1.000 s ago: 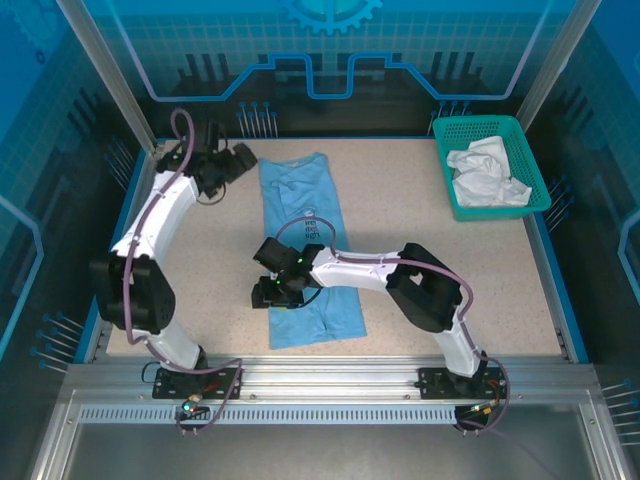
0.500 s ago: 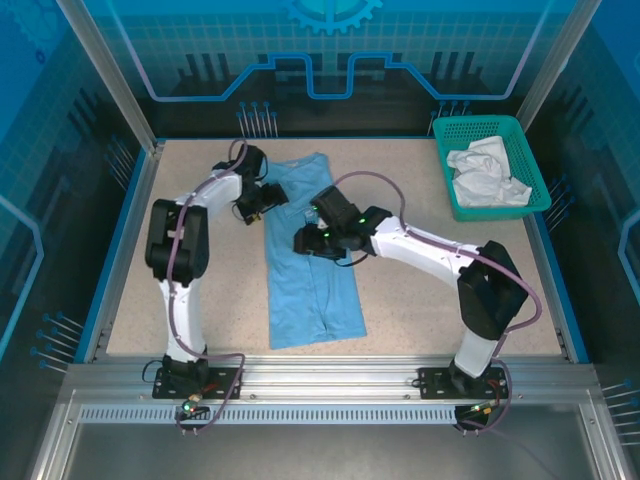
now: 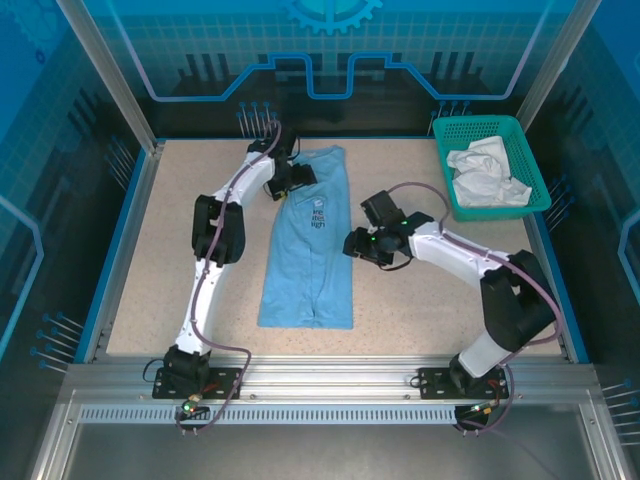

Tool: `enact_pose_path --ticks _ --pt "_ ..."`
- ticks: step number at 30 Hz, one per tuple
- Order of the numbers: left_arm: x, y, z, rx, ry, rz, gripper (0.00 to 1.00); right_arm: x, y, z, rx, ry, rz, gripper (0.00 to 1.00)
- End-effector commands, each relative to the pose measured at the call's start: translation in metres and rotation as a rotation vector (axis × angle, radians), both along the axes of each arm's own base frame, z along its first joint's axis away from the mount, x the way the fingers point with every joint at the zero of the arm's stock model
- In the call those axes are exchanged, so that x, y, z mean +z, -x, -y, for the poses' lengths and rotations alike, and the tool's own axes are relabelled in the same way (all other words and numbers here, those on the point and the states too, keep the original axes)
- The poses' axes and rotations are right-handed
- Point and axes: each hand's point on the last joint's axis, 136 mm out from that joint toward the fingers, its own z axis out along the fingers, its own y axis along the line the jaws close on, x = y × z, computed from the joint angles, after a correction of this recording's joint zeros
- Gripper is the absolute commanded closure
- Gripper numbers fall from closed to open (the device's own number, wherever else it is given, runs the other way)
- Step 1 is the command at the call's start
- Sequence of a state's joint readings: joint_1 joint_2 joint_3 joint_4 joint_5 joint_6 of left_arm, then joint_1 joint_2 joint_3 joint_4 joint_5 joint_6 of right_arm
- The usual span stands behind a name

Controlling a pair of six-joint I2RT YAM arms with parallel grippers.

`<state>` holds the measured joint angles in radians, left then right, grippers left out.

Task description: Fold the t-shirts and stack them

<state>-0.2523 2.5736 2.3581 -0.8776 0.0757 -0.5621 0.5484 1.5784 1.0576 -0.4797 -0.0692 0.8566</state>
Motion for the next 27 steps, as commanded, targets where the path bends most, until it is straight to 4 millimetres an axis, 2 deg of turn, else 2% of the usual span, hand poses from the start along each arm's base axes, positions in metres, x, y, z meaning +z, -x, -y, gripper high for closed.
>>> enact_pose_path --ticks 1,4,6,8,11,14,16,19,21,24,27 --pt "0.015 0.024 -0.007 -0.028 -0.043 -0.062 0.07 0.004 0.015 0.009 0.035 -0.008 0.004 0.46" --pt "0.055 0.035 -0.022 -0.018 -0.051 0.002 0.02 -0.001 0.037 0.015 0.054 -0.027 -0.021 0.42" --pt "0.077 0.049 -0.036 0.006 -0.059 0.037 0.01 -0.012 0.055 0.019 0.062 -0.042 -0.052 0.41" --pt "0.096 0.073 -0.048 0.043 -0.053 0.069 0.01 -0.019 0.072 0.021 0.075 -0.053 -0.075 0.40" --pt "0.110 0.121 -0.056 0.097 0.001 0.113 0.01 -0.028 0.096 0.020 0.101 -0.063 -0.090 0.41" --pt "0.103 0.179 -0.050 0.111 0.078 0.116 0.06 -0.034 0.116 0.016 0.119 -0.080 -0.092 0.41" --pt "0.085 0.226 -0.041 0.070 0.089 0.080 0.09 -0.038 0.127 0.011 0.138 -0.088 -0.097 0.41" --pt "0.052 0.290 -0.045 0.050 0.082 -0.015 0.21 -0.043 0.141 0.000 0.177 -0.079 -0.104 0.42" --pt "0.032 0.328 -0.045 0.046 0.122 -0.063 0.25 -0.046 0.146 -0.006 0.196 -0.061 -0.099 0.42" --pt "0.013 0.367 -0.049 0.045 0.143 -0.108 0.28 -0.051 0.147 -0.010 0.183 -0.051 -0.103 0.44" --pt "0.005 0.382 -0.045 0.055 0.208 -0.121 0.31 -0.058 0.145 -0.014 0.174 -0.040 -0.113 0.46"
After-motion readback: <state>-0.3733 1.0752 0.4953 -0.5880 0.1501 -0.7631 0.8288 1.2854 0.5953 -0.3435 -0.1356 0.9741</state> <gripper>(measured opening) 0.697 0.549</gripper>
